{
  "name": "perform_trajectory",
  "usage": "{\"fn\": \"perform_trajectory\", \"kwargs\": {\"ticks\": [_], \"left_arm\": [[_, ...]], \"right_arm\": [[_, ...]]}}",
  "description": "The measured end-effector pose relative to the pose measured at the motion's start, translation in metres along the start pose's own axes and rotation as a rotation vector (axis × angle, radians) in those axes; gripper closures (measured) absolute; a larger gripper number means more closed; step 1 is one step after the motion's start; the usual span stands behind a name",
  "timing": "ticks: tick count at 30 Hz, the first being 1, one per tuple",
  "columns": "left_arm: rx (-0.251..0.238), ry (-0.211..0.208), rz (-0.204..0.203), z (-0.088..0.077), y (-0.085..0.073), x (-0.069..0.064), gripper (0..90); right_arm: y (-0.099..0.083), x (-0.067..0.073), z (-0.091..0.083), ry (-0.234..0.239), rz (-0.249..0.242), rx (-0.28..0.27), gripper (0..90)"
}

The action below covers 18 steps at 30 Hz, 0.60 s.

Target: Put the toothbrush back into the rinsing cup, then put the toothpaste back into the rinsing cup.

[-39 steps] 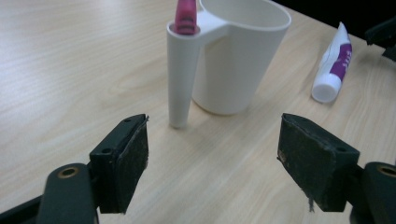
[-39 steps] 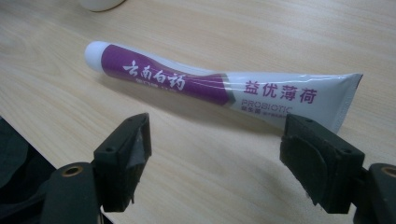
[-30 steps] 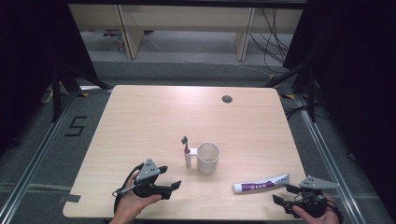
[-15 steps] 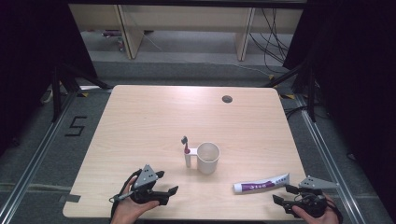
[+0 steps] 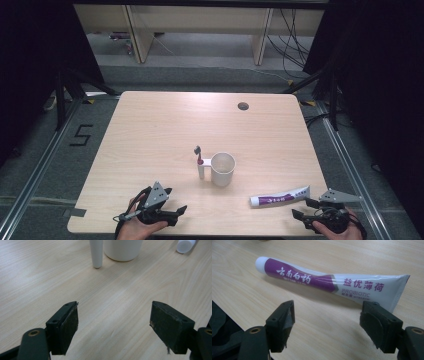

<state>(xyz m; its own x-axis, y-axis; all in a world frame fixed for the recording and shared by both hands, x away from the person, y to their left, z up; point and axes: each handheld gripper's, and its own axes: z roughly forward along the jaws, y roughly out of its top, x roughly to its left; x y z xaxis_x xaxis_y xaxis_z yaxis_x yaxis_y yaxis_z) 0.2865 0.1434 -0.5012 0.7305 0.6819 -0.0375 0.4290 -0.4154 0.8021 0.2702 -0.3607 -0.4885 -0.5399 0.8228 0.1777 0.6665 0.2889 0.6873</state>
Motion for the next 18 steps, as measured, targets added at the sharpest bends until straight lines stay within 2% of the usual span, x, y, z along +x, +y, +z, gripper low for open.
{"fn": "perform_trajectory", "kwargs": {"ticks": [1,3,5,6,8,9,10,11,12,13,14,16,17,18], "left_arm": [[-0.003,-0.002,-0.009,0.0,-0.0005,-0.0014,22.3],[0.012,0.001,0.001,-0.0006,-0.001,-0.0017,22.4],[-0.005,0.0,-0.02,0.0,-0.0014,-0.0029,22.4],[-0.007,0.0,-0.022,-0.0003,-0.0013,-0.0026,22.4],[0.003,0.004,-0.005,-0.0013,-0.0016,-0.0006,22.4],[0.001,0.005,-0.008,-0.0013,-0.0019,-0.0012,22.4],[-0.002,0.006,-0.017,-0.0008,-0.0019,-0.0023,22.4],[0.004,0.008,0.007,-0.0005,-0.0018,-0.0022,22.5],[0.01,-0.001,0.016,-0.0011,-0.0013,-0.0032,22.5],[0.01,-0.001,0.016,-0.0011,-0.0013,-0.0032,22.6],[0.006,0.002,0.016,-0.0009,-0.0017,-0.0044,22.7],[0.012,0.004,0.026,-0.0016,-0.0021,-0.0044,22.8],[0.012,0.003,0.023,-0.0018,-0.0023,-0.0043,22.8],[0.0,-0.001,0.011,-0.0013,-0.0025,-0.0049,22.9]], "right_arm": [[0.0,0.0,0.0,0.0,0.0,0.0,28.4],[0.0005,-0.0008,-0.0002,-0.017,-0.015,0.001,28.5],[0.0004,-0.0003,0.0004,-0.033,-0.012,0.008,28.5],[0.0008,0.0003,-0.0006,-0.026,-0.007,0.017,28.8],[0.0008,0.0007,-0.0006,-0.02,-0.009,0.022,31.9],[0.0007,-0.0009,0.0006,-0.007,-0.035,0.004,34.4],[0.0005,-0.0006,0.0012,0.005,-0.029,0.007,37.5],[0.0005,0.001,-0.0017,-0.026,-0.025,0.028,46.9],[0.0002,0.0001,-0.0012,-0.024,-0.041,0.026,49.7],[0.0001,0.001,-0.0014,-0.032,-0.034,0.035,54.2],[-0.0002,0.0024,-0.0006,-0.019,-0.022,0.04,59.8],[0.0003,0.0033,-0.0004,-0.022,-0.019,0.048,63.1],[0.0009,0.0015,-0.0003,-0.026,-0.037,0.047,66.6],[0.0012,0.0033,0.0002,-0.034,-0.027,0.055,69.8]]}}
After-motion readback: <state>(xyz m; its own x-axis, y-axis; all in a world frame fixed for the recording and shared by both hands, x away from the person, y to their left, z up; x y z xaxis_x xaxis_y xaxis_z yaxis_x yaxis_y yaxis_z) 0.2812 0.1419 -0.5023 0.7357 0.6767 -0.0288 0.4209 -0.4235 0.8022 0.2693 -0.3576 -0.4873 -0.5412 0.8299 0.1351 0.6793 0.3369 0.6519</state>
